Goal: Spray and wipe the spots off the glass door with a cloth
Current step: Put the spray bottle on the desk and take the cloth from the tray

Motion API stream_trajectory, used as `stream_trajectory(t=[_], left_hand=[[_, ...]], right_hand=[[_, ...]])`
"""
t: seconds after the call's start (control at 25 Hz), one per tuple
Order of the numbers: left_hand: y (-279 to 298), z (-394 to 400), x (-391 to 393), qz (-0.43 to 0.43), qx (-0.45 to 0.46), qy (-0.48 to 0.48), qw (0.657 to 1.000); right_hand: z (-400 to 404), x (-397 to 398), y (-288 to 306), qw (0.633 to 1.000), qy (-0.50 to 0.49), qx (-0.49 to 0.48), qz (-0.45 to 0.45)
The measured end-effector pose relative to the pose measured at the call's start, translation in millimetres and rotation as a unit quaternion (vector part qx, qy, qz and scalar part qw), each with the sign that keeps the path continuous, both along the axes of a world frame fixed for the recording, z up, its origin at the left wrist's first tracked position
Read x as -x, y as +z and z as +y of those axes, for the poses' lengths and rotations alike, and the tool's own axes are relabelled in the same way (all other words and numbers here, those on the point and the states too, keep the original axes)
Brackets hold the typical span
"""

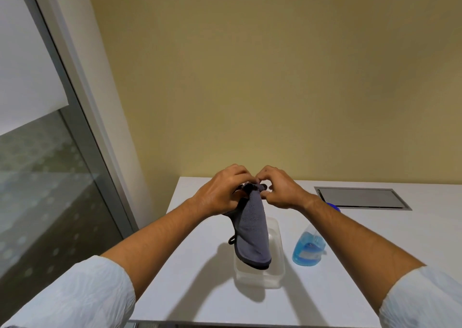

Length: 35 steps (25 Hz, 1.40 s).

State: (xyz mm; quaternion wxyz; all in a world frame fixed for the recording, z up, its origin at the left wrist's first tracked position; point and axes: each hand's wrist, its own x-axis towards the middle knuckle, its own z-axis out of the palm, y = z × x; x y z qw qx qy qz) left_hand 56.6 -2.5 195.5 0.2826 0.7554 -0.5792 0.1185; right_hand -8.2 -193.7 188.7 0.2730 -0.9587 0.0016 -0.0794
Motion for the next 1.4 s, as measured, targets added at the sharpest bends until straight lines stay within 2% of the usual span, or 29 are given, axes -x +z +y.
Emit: stream_trajectory(t=[0.2, 0.68, 0.8, 1.12, 1.4], left_hand=[[-8.5, 10.8, -16.3, 0.049, 0.04, 0.093, 0.994], [-14.5, 38.1, -30.1, 0.116, -0.086, 0.137, 0.98], [-18.5, 46.2, -29.3, 0.14, -0.083, 0.159, 0.974], [19.1, 71.0, -16.9, 0.106, -0.05, 0.225, 0.967], [61.4, 98.5, 32.2, 0.084, -0.042, 0.312, 0.945]], right_hand=[[0.8, 6.7, 13.4, 0.999, -0.014, -0.001, -0.05], [14.8, 21.2, 49.5, 0.996, -0.005, 0.046, -0.083], [17.4, 25.2, 54.9, 0.995, -0.01, 0.036, -0.088], [10.8, 36.0, 69.8, 0.995, -0.033, 0.029, -0.092], [11.5, 38.4, 86.5, 0.992, 0.024, -0.005, -0.121]])
